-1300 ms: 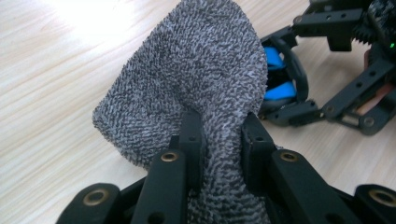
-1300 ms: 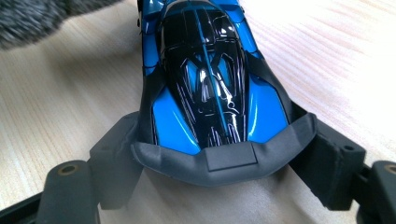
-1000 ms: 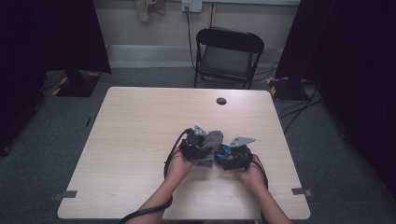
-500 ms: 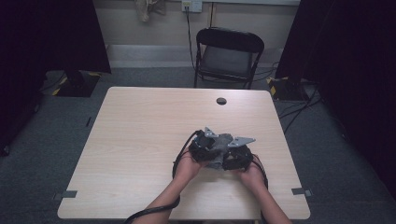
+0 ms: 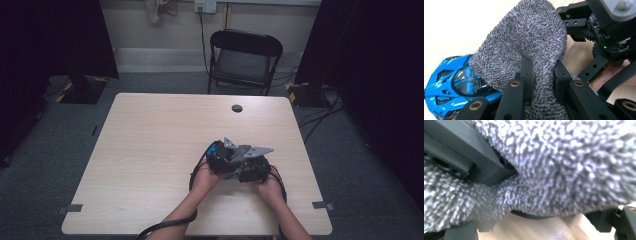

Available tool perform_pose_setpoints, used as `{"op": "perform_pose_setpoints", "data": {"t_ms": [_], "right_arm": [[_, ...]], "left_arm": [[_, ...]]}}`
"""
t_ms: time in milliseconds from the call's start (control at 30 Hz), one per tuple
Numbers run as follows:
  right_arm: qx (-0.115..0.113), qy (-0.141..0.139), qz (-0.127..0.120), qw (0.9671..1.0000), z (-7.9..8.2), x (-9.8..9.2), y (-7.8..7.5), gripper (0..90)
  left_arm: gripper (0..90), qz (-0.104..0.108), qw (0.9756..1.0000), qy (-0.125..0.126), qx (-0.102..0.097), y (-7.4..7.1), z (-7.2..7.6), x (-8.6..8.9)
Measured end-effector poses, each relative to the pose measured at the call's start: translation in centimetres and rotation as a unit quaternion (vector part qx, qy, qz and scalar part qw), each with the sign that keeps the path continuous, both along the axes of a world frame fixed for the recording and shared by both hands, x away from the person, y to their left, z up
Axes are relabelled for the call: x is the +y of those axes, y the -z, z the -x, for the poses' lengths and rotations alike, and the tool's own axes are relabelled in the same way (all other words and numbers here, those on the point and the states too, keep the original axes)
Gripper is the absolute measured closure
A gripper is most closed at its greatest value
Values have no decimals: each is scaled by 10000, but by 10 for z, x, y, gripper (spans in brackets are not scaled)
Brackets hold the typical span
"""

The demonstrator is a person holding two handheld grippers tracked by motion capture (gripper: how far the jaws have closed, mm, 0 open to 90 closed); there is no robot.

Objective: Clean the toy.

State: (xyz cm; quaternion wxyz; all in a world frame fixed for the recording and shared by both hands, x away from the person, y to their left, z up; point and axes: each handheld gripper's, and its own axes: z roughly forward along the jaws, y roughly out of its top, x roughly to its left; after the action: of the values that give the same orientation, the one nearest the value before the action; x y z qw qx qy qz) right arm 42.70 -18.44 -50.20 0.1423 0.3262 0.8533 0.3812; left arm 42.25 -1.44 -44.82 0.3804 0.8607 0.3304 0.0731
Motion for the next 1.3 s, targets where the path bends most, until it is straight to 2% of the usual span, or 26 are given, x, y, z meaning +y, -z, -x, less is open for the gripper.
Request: {"op": "perform_pose_setpoints", "data": {"t_ms": [100, 167, 233, 633, 933, 1300], "right_arm": [[-1, 1, -2, 10000, 0, 0, 0, 236], [-1, 0, -1, 10000, 0, 0, 0, 236], [-2, -2, -1, 10000, 0, 0, 0, 236], [7, 1, -2, 10000, 0, 0, 0, 237], [2, -4, -3, 10000, 0, 0, 0, 238], [1, -8, 1, 10000, 0, 0, 0, 238]], "left_arm": [[748, -95, 9999, 40, 41, -1, -1, -2], [748, -78, 9999, -8, 131, 1, -4, -2], [748, -155, 9998, -35, 116, 2, -5, -3], [747, -318, 9992, -248, 82, 0, -9, -3], [747, -319, 9982, -481, 143, -3, -20, 9], [744, -325, 9972, -643, 203, -2, -32, 24]]}}
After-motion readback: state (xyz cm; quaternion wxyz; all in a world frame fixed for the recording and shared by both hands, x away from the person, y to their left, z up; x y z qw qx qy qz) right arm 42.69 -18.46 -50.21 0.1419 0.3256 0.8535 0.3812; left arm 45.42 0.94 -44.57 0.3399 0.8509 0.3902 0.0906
